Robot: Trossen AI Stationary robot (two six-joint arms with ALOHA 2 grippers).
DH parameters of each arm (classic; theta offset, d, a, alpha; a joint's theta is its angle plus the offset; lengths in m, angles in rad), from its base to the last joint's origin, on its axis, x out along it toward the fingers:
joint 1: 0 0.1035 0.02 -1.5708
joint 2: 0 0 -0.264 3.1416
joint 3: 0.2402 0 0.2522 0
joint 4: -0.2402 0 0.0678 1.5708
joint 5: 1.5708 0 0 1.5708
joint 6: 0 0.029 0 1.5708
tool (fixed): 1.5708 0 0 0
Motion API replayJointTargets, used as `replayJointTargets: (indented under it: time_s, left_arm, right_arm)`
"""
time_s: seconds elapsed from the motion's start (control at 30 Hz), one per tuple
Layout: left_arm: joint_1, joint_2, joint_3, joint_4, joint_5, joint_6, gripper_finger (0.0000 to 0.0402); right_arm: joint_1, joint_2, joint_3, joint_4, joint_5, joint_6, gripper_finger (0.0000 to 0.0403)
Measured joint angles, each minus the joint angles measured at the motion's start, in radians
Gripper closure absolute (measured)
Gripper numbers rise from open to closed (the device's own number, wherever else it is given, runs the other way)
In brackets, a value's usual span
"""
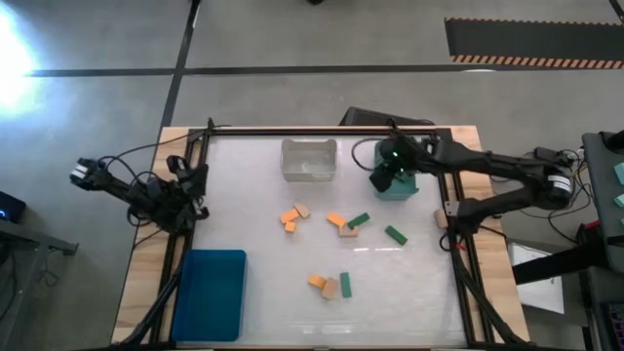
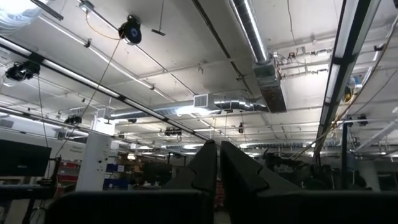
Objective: Sort & place blocks by color
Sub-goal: Put the yellow block into the blue bin
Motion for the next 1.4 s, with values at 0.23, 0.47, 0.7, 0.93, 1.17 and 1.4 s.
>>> replayJointTargets:
  time_s: [0.23,0.47,0.7,0.93,1.17,1.4]
  left_arm:
    - [0.000,0.152,0.071,-0.001,-0.003,-0.111,0.0396]
    - [0.000,0.281,0.177,-0.155,-0.087,-0.270,0.0396]
    - [0.001,0.401,0.341,-0.439,-0.101,-0.439,0.0396]
    - [0.005,0.519,0.465,-0.607,-0.094,-0.497,0.0396]
    - [0.007,0.627,0.537,-0.607,-0.081,-0.504,0.0396]
    - [0.055,0.698,0.660,-0.921,-0.055,-0.699,0.0396]
  right_arm:
    - [0.151,-0.136,-0.134,0.289,0.000,-0.097,0.0223]
    - [0.251,-0.226,-0.270,0.485,0.000,-0.227,0.0223]
    - [0.303,-0.334,-0.390,0.577,-0.002,-0.302,0.0223]
    - [0.315,-0.472,-0.537,0.706,-0.070,-0.355,0.0223]
    - [0.315,-0.584,-0.581,0.728,-0.114,-0.411,0.0223]
    - [0.315,-0.651,-0.607,0.726,-0.114,-0.425,0.0223]
